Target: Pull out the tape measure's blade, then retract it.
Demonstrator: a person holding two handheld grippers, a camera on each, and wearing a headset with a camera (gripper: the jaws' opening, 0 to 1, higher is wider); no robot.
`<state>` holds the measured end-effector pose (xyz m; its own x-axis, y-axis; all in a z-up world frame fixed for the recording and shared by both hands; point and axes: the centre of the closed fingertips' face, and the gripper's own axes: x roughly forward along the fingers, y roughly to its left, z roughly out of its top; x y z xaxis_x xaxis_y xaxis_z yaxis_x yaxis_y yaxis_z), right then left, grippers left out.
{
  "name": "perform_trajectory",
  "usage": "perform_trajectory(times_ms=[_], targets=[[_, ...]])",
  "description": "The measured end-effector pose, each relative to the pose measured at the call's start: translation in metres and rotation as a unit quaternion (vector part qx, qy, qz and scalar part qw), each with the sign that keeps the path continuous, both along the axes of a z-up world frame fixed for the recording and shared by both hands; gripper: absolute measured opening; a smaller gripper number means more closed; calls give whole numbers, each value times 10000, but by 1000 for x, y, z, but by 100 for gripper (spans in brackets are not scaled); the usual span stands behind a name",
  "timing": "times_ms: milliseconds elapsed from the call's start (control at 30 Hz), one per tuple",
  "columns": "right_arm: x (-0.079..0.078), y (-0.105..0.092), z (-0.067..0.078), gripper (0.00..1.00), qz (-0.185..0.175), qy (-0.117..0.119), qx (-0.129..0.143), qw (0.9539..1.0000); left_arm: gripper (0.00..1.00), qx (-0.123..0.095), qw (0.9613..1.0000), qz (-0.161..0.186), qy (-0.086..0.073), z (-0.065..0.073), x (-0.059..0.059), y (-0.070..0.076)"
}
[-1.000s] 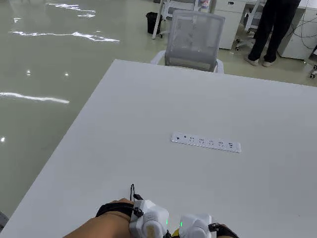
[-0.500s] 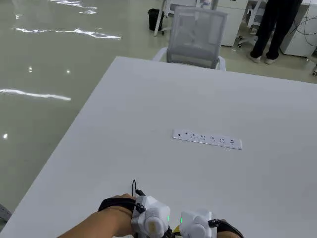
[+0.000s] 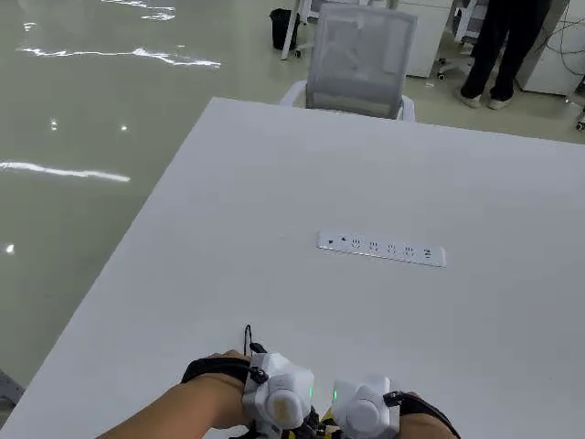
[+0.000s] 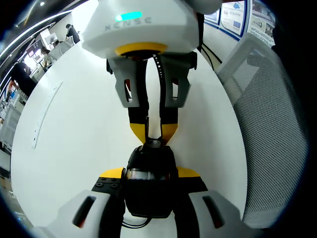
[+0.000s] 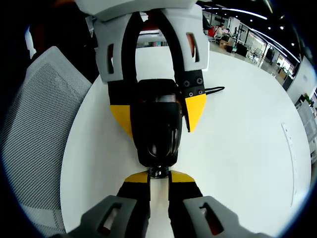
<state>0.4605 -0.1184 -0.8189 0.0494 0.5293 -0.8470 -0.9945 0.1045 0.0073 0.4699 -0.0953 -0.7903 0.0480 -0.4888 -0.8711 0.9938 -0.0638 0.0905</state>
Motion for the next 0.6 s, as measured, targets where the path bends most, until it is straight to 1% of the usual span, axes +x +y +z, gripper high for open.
perform_trajectory(times_ms=[233,600], targets=[[0,-1,0,10,-15,28,7,10000,33,4,10000,6,47,0,0,-1],[0,-5,0,10,-20,-20,1,10000,32,-17,10000,38,19,0,0,-1]])
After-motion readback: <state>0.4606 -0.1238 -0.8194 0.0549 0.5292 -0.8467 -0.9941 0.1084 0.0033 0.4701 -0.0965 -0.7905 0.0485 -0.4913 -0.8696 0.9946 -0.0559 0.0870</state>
